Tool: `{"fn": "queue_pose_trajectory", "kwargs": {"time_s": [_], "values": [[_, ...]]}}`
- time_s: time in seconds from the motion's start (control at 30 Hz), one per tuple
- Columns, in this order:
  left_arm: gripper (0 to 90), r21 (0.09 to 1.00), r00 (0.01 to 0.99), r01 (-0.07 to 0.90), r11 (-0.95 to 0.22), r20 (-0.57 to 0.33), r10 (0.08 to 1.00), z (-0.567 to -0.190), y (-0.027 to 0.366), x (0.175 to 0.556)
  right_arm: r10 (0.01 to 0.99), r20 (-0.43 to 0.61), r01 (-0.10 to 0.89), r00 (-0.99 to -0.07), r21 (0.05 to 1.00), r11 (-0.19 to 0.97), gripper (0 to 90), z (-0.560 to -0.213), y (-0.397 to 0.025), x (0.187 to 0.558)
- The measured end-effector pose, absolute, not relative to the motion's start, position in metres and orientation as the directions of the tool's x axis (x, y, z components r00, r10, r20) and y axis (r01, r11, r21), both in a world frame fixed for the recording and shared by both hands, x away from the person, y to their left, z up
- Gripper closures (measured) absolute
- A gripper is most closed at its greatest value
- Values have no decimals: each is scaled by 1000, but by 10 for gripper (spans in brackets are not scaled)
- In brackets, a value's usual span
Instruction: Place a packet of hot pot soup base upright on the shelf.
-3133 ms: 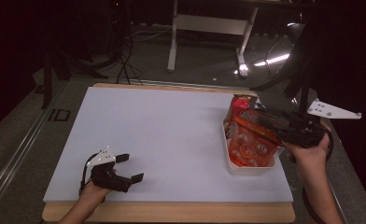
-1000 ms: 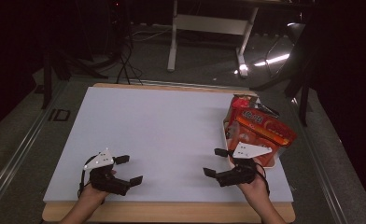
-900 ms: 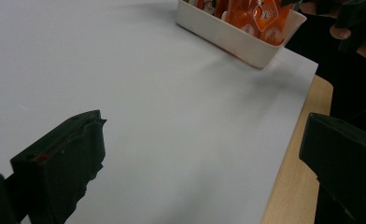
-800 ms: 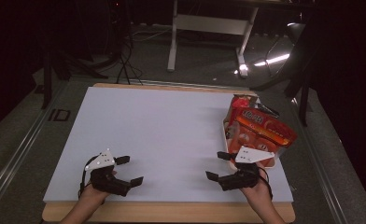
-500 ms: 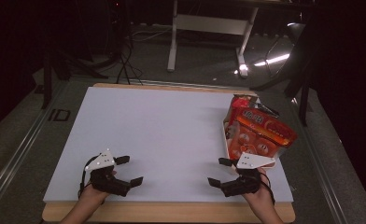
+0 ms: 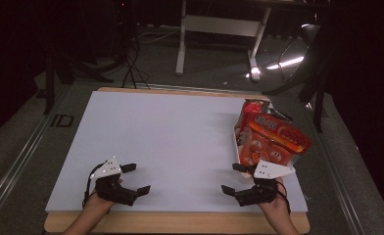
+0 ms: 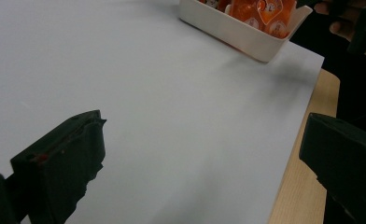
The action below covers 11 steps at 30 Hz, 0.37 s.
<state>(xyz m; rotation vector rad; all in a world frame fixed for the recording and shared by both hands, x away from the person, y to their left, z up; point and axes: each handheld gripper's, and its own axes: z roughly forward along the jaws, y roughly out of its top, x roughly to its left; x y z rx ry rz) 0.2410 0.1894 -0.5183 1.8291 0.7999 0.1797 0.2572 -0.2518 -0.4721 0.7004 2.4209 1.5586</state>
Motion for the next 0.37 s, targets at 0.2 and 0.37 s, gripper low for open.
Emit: {"fn": "queue_pose_trajectory", "kwargs": {"time_s": [0.2, 0.37], "values": [[8, 875, 763, 443, -197, -252, 596, -520, 189, 241, 478, 105, 289, -872, 899, 330, 141, -472, -254, 259], [8, 874, 765, 442, -201, -249, 594, -521, 188, 240, 482, 104, 291, -870, 898, 331, 141, -473, -254, 261]]}}
